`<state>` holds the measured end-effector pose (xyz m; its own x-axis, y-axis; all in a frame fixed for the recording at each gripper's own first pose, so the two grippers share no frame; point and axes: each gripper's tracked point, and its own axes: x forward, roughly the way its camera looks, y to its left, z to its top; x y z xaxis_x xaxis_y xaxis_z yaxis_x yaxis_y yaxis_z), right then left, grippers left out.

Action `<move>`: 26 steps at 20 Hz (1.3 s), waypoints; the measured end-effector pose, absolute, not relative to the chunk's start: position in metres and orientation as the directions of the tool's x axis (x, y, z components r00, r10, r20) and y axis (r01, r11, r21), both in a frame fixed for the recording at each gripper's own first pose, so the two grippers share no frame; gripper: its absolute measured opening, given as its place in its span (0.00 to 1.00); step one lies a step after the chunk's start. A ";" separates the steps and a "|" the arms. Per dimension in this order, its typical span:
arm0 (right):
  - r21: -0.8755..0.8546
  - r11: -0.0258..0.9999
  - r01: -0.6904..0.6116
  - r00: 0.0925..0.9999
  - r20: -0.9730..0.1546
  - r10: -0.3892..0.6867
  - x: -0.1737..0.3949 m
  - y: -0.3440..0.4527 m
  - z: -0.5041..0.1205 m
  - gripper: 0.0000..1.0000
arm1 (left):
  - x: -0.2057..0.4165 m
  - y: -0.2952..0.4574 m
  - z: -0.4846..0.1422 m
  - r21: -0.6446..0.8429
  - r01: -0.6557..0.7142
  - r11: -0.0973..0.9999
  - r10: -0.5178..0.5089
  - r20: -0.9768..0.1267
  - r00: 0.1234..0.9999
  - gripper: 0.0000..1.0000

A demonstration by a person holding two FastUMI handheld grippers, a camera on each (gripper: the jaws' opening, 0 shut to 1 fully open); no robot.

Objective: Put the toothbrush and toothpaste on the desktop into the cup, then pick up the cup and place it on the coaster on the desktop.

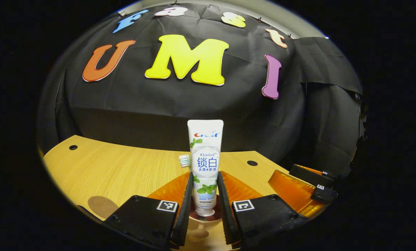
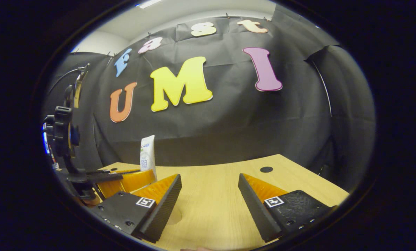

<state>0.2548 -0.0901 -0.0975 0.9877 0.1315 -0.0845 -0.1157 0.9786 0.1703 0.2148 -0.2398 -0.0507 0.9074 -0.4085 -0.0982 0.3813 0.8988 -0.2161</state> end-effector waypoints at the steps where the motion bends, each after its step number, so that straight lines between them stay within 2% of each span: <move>1: 0.168 0.979 -0.117 0.988 -0.082 0.132 0.255 -0.090 -0.097 0.97 | 0.212 -0.240 -0.053 -0.219 0.381 0.898 -0.410 -0.107 0.906 0.44; 9: 0.111 0.986 -0.127 0.984 -0.114 0.139 0.243 -0.076 -0.103 0.97 | 0.176 -0.223 -0.020 -0.152 0.394 0.907 -0.401 -0.022 0.916 0.52; 10: 0.095 0.988 -0.123 0.985 -0.108 0.133 0.238 -0.076 -0.099 0.97 | 0.169 -0.216 -0.013 -0.140 0.392 0.909 -0.397 -0.006 0.918 0.55; 11: 0.087 0.989 -0.123 0.986 -0.102 0.131 0.232 -0.074 -0.094 0.93 | 0.162 -0.207 -0.006 -0.127 0.380 0.916 -0.382 0.013 0.924 0.59; 12: 0.083 0.989 -0.121 0.986 -0.102 0.130 0.226 -0.072 -0.091 1.00 | 0.156 -0.198 0.002 -0.115 0.367 0.923 -0.366 0.032 0.930 0.68; 14: 0.091 0.986 -0.136 0.983 -0.115 0.146 0.214 -0.063 -0.084 0.94 | 0.145 -0.180 0.019 -0.092 0.341 0.936 -0.336 0.069 0.939 0.76; 15: 0.102 0.985 -0.141 0.980 -0.125 0.154 0.210 -0.059 -0.079 0.97 | 0.140 -0.172 0.028 -0.083 0.328 0.941 -0.321 0.092 0.943 0.78; 17: 0.121 0.983 -0.141 0.975 -0.155 0.159 0.203 -0.054 -0.070 0.97 | 0.131 -0.153 0.044 -0.082 0.298 0.951 -0.287 0.124 0.950 0.81; 18: 0.129 0.981 -0.144 0.972 -0.169 0.165 0.200 -0.049 -0.065 0.94 | 0.127 -0.147 0.051 -0.092 0.294 0.952 -0.281 0.132 0.951 0.89; 19: 0.134 0.981 -0.143 0.968 -0.188 0.167 0.198 -0.045 -0.060 0.97 | 0.121 -0.141 0.056 -0.103 0.295 0.950 -0.280 0.139 0.950 0.82; 20: 0.138 0.980 -0.140 0.966 -0.198 0.166 0.195 -0.043 -0.054 0.97 | 0.114 -0.136 0.062 -0.109 0.296 0.949 -0.279 0.145 0.949 0.85; 21: 0.134 0.982 -0.132 0.966 -0.206 0.158 0.194 -0.040 -0.048 0.97 | 0.108 -0.130 0.066 -0.109 0.292 0.950 -0.275 0.150 0.950 0.94; 23: 0.114 0.987 -0.111 0.964 -0.230 0.135 0.193 -0.038 -0.043 0.94 | 0.096 -0.114 0.072 -0.109 0.282 0.953 -0.263 0.165 0.951 0.93; 24: 0.102 0.990 -0.096 0.962 -0.245 0.119 0.194 -0.036 -0.042 0.97 | 0.092 -0.107 0.073 -0.112 0.276 0.955 -0.255 0.172 0.952 0.93; 26: 0.109 0.991 -0.074 0.949 -0.297 0.104 0.194 -0.028 -0.047 0.97 | 0.083 -0.094 0.071 -0.121 0.259 0.958 -0.236 0.176 0.956 0.97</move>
<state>0.1936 -0.0285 -0.0475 0.9493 0.1037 -0.2968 -0.0741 0.9912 0.1093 0.0827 -0.0937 0.0709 0.9556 -0.2363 0.1760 0.2592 0.9583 -0.1205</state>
